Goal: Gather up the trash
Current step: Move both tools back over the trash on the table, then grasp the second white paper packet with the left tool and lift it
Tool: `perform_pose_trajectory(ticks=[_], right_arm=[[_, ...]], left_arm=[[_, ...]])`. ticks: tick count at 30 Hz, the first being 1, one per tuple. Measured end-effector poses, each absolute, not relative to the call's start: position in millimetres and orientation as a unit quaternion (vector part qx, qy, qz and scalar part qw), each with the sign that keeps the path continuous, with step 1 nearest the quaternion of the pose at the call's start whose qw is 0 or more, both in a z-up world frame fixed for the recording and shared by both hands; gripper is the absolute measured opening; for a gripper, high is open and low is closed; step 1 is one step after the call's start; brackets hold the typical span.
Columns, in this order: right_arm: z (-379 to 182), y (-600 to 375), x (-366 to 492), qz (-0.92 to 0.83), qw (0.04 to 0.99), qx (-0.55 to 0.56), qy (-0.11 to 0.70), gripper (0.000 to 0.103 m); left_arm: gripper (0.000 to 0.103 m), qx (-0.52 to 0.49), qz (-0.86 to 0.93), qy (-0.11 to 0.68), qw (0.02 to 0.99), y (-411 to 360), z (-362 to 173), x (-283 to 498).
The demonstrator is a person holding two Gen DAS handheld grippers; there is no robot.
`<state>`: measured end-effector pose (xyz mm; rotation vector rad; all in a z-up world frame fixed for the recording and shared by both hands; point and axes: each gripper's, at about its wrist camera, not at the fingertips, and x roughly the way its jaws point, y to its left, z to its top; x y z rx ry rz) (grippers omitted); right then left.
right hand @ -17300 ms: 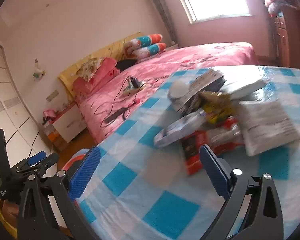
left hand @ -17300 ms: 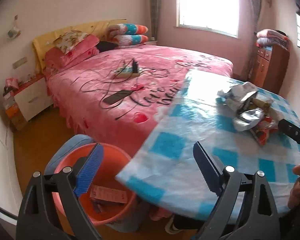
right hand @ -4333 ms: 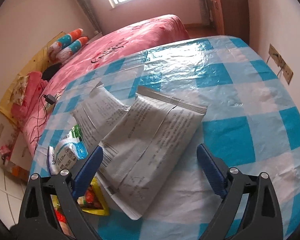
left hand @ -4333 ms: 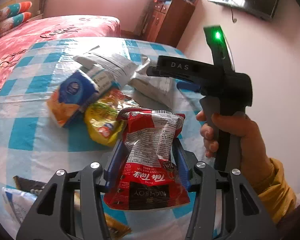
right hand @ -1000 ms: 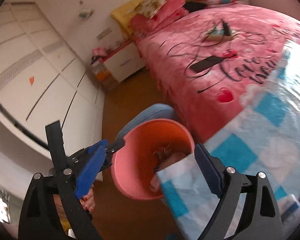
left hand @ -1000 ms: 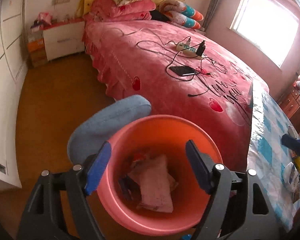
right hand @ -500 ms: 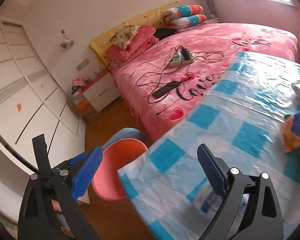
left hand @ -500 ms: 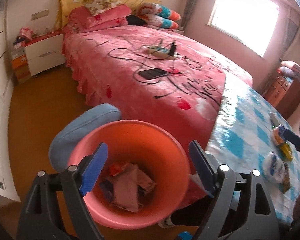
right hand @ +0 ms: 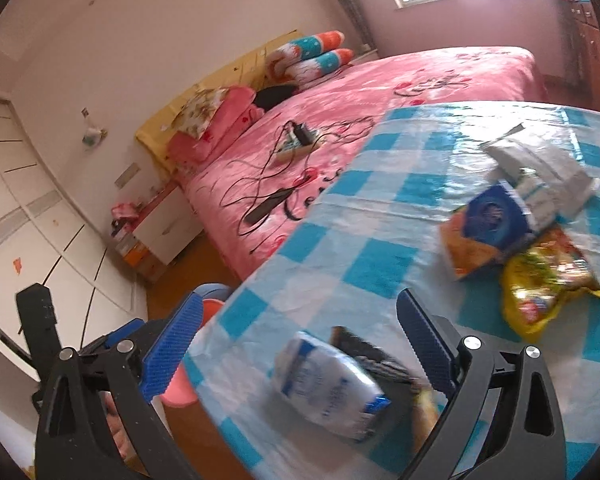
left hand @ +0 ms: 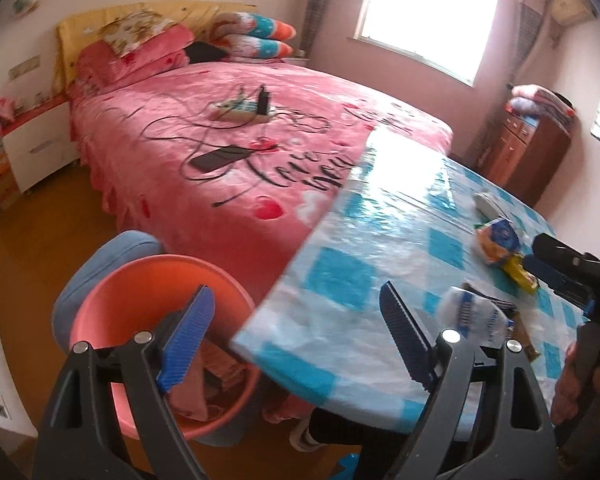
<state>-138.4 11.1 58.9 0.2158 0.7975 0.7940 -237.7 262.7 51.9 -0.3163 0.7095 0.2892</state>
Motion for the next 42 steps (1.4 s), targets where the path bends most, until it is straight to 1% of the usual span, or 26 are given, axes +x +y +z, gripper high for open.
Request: perform_pose_trajectory(ticks=[14, 26, 33, 36, 42], right_arm=[[65, -49, -129, 0.342, 0.869, 0.114, 0.34, 0.096], [66, -109, -107, 0.292, 0.886, 0.135, 0.335, 0.096], [54, -169, -81, 0.226, 0.895, 0.16, 0.349, 0.096], [52, -193, -74, 0.197, 0.9, 0.169, 0.351, 0.096], [45, -228, -66, 0.171, 0.898, 0.206, 0.35, 0.096]], left_arm=[[0.085, -0.106, 0.101, 0.358, 0.922, 195, 65, -212], [0.085, -0.092, 0.06, 0.371, 0.922, 151, 79, -178], [0.085, -0.139, -0.005, 0.39, 0.91, 116, 88, -125], [0.085, -0.17, -0.039, 0.401, 0.899, 96, 92, -89], [0.085, -0.188, -0.052, 0.436, 0.879, 54, 91, -11]])
